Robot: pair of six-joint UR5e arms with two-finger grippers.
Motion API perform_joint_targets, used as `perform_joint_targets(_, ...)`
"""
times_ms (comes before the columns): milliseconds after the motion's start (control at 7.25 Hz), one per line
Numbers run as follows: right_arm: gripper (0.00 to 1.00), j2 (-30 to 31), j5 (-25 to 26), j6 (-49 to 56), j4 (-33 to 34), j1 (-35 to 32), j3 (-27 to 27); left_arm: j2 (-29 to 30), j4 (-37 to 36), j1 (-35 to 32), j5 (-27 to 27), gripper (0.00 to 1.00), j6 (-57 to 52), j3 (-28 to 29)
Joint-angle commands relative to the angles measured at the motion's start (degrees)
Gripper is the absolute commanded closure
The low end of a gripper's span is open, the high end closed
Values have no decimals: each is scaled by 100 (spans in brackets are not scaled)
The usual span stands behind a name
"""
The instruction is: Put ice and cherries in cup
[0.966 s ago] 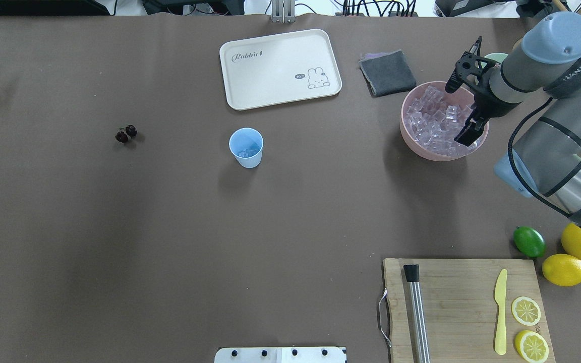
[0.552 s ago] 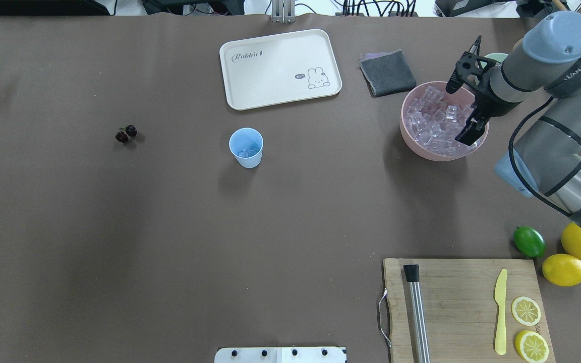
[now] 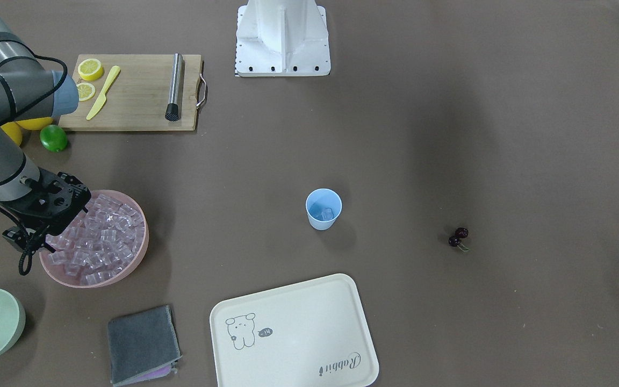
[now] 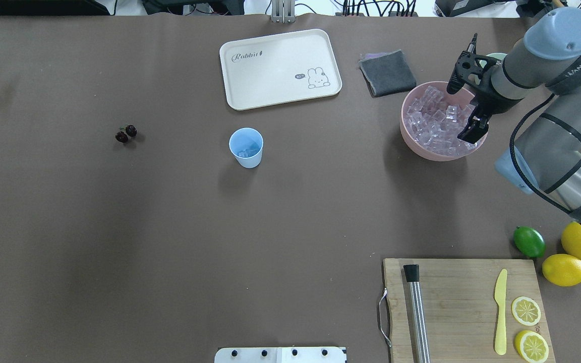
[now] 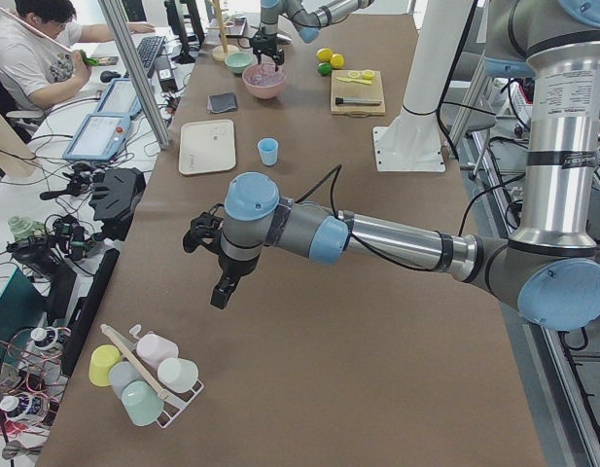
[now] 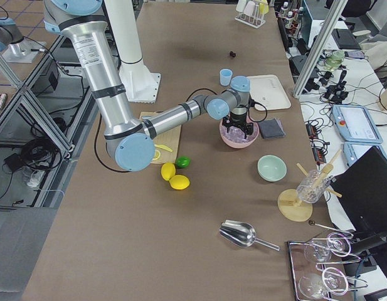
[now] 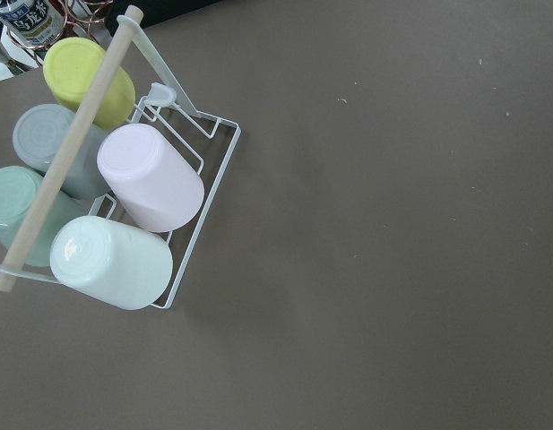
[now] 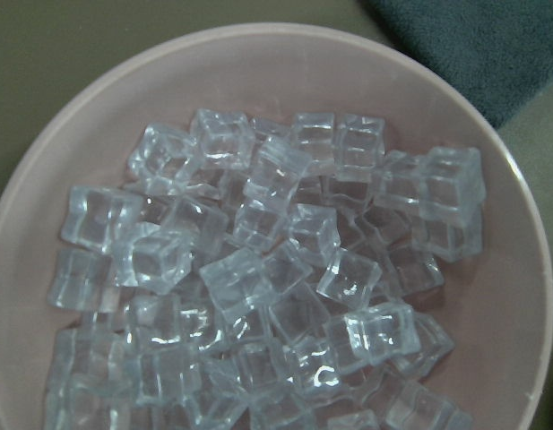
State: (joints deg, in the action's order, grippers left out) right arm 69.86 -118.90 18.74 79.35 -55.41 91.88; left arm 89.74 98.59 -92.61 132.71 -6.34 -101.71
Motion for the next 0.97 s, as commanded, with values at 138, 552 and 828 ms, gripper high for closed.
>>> perform_joint_targets(138,1,1,16,25,-24,21,-12,0,56,-3,0,2,10,2)
perform_joint_targets(552,1,1,42,156,-16,13,-56,0,56,-12,0,2,10,-7)
perform_joint_targets(828,1,27,86,201,-42,13,-108,0,56,-12,0,2,10,2)
